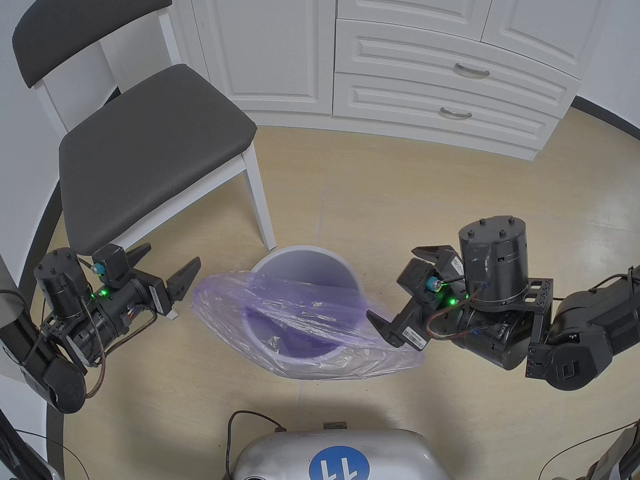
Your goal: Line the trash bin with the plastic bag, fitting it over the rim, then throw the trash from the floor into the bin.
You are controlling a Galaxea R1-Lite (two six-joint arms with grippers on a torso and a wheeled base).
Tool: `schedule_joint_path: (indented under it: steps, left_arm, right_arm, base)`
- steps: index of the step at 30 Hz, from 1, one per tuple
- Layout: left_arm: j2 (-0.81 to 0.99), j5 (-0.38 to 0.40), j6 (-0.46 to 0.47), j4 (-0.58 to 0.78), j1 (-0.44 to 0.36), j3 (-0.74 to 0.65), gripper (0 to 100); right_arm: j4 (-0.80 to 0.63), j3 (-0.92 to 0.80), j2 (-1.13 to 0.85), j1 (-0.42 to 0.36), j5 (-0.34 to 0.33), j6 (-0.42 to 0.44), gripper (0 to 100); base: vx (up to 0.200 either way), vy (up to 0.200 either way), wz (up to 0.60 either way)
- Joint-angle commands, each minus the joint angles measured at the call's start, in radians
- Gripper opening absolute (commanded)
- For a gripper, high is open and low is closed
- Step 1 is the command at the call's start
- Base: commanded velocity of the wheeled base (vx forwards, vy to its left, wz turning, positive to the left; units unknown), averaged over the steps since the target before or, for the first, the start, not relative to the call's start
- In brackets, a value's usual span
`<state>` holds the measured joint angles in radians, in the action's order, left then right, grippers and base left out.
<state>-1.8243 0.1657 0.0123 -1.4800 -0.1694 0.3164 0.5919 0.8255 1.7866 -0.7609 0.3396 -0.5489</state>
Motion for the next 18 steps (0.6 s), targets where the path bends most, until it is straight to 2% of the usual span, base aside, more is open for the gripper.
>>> schedule_joint_path:
  steps: [1,6,12,16,18]
  left_arm:
    - [0.106,-0.008,0.003,0.021,0.004,0.043,100]
    - [0.111,0.018,0.001,0.020,0.028,0.050,100]
    - [0.126,0.014,0.006,0.017,0.027,0.089,100]
    - [0.129,0.017,0.026,0.089,0.025,0.191,100]
    - [0.149,0.018,0.017,0.115,0.027,0.185,100]
  right_arm:
    - [-0.004,0.067,0.054,-0.089,0.052,-0.011,100]
    - [0.009,0.103,0.154,-0.114,0.065,-0.008,100]
    - [-0.011,0.207,0.246,-0.130,0.065,-0.013,100]
    - [-0.107,0.250,0.264,-0.132,0.062,-0.013,100]
    - [-0.118,0.254,0.272,-0.130,0.055,-0.011,100]
  base:
    - [0.000,0.000,0.00]
    - [0.000,0.000,0.00]
    - [0.000,0.000,0.00]
    - [0.000,0.000,0.00]
    - [0.000,0.000,0.00]
